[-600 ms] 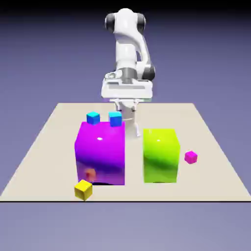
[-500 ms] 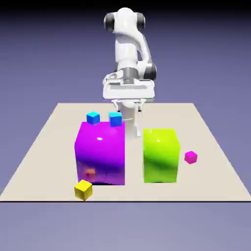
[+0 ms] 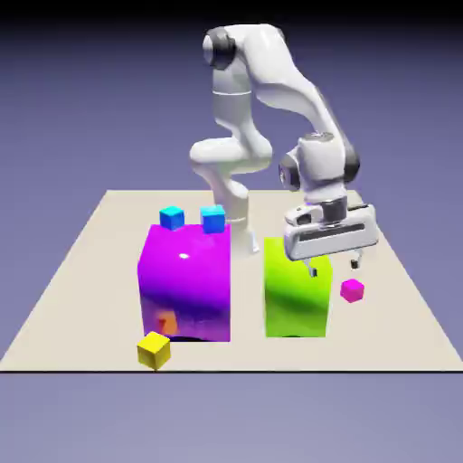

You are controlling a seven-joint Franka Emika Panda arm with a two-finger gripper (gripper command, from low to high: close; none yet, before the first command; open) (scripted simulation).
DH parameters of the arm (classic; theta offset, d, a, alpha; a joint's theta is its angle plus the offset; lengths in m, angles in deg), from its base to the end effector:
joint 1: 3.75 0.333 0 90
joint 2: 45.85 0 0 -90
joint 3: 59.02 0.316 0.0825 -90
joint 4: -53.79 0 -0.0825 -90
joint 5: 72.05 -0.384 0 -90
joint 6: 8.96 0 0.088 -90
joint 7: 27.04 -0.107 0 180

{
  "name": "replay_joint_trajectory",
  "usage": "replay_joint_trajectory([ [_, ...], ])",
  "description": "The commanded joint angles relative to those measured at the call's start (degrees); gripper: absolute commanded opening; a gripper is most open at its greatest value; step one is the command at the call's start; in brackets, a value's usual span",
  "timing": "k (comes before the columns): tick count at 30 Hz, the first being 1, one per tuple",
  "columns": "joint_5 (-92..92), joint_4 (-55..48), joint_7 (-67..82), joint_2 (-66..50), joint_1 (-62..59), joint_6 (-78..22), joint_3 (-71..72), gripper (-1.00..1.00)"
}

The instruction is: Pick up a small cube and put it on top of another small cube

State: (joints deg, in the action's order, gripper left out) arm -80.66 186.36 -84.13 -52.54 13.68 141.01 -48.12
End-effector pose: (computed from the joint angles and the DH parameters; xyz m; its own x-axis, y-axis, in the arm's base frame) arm 0.4753 0.2522 0.3122 0.8092 -0.5876 -0.0034 -0.5744 -0.7898 -0.2150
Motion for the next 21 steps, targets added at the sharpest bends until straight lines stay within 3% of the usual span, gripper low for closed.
replay_joint_trajectory([
  [1,-0.38,-1.48,-0.79,-2.08,0.62,-1.34,0.64,0.00],
  [8,0.12,-10.80,-7.04,-16.62,3.90,-13.52,7.84,0.00],
  [17,16.12,-11.62,-14.58,-25.77,-6.09,-35.24,25.87,0.00],
  [21,18.87,-8.41,-16.04,-30.33,-4.20,-27.77,23.28,0.00],
])
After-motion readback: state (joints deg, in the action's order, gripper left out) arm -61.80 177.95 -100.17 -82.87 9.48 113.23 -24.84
